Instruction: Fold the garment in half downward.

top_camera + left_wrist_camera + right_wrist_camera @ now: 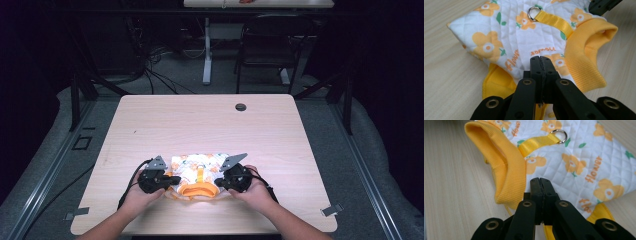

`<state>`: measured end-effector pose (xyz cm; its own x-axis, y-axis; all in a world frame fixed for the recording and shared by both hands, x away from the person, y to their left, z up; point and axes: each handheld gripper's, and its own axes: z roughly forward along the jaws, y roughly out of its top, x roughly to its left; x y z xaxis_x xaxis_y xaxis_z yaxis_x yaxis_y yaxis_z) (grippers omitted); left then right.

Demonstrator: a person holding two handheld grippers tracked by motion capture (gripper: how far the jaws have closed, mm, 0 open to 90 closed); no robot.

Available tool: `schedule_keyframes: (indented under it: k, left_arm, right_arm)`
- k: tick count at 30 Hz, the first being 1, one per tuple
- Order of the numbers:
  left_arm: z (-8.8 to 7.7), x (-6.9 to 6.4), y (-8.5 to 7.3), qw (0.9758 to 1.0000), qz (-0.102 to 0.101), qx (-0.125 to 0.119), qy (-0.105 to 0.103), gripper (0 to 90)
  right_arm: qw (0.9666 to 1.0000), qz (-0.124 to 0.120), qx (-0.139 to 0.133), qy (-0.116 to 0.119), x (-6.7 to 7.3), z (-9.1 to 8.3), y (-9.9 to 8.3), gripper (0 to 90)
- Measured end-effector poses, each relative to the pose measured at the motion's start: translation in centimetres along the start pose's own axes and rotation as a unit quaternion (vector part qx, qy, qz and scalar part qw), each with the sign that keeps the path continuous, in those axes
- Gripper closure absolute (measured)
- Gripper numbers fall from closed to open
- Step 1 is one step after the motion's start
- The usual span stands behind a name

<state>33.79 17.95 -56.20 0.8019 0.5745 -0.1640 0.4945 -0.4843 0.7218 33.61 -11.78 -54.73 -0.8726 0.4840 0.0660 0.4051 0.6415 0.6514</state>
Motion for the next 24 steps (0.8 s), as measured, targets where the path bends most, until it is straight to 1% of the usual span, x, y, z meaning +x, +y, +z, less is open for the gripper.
schedule_keyframes:
  k: [1, 4, 8, 9, 11, 21, 24]
  left_arm:
    - [0.0, 0.0, -0.1, 1.0, -0.001, 0.001, -0.001, 89.8]
    - [0.1, -0.1, -0.5, 1.0, -0.005, -0.002, -0.001, 89.8]
    - [0.2, -0.1, -1.0, 0.9999, -0.009, -0.007, -0.002, 89.7]
    - [0.2, -0.2, -1.1, 0.9999, -0.01, -0.009, -0.001, 89.6]
    - [0.3, -0.3, -1.1, 1.0, -0.004, -0.009, 0.002, 89.5]
    - [0.4, -0.2, -1.1, 1.0, -0.004, -0.007, 0.003, 89.6]
    - [0.5, -0.2, -1.1, 1.0, -0.005, -0.007, 0.003, 89.6]
  right_arm:
    - [1.0, 0.0, 0.004, 0.003, 0.0, 0.1, -0.2, 89.9]
    - [0.9999, 0.008, 0.005, 0.005, 0.1, 0.4, -0.7, 89.9]
    - [0.9999, 0.007, 0.013, 0.006, 0.2, 0.8, -1.3, 90.0]
    - [0.9999, 0.01, 0.011, 0.006, 0.3, 0.9, -1.4, 90.0]
    - [0.9998, 0.012, 0.011, 0.007, 0.2, 0.9, -1.6, 90.0]
    - [0.9998, 0.014, 0.015, 0.006, 0.0, 1.1, -1.6, 90.0]
    - [0.9998, 0.016, 0.011, 0.004, 0.0, 1.2, -1.6, 90.0]
